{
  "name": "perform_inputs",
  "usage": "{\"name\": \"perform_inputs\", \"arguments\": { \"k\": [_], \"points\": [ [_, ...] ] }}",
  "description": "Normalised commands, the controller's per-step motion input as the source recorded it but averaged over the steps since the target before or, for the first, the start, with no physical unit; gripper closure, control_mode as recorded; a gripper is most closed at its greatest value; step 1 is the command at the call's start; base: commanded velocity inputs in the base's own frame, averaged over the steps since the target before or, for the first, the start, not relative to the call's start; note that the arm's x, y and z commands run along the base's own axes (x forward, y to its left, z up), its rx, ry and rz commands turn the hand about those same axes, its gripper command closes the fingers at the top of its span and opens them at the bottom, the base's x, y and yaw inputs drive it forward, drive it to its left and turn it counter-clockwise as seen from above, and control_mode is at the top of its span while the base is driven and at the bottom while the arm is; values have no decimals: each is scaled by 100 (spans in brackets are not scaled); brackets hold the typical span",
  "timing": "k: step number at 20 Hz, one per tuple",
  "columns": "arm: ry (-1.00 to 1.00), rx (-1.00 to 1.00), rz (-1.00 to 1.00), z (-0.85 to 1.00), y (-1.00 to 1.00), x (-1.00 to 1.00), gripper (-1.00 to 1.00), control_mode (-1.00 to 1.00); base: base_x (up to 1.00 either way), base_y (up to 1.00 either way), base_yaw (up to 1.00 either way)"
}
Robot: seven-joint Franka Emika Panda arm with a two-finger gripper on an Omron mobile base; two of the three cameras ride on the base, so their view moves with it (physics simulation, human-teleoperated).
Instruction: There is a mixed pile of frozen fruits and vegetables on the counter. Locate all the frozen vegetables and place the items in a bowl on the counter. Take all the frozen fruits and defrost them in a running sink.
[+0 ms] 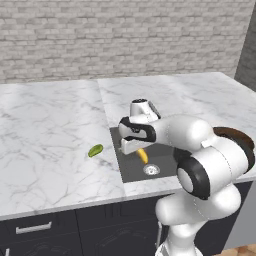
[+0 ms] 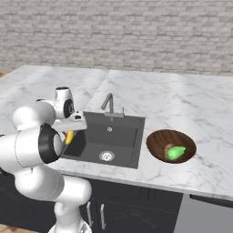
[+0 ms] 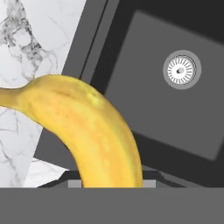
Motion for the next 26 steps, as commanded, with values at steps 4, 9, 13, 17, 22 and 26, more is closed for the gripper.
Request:
{"name": "perform_inputs", "arguments": {
  "k": [4, 9, 13, 17, 22, 26],
  "points": [
    [-2, 4, -5, -20, -45, 15, 100, -100, 0, 0, 0],
    [-1, 3, -1, -30, -27, 18, 100, -100, 0, 0, 0],
    [-2, 3, 1, -23, -15, 22, 100, -100, 0, 0, 0],
    [-4, 0, 0, -35, -12, 17, 100, -100, 0, 0, 0],
    [-5, 0, 0, -38, -8, 12, 100, -100, 0, 0, 0],
    [-6, 0, 0, -30, -12, 13, 100, -100, 0, 0, 0]
  ]
}}
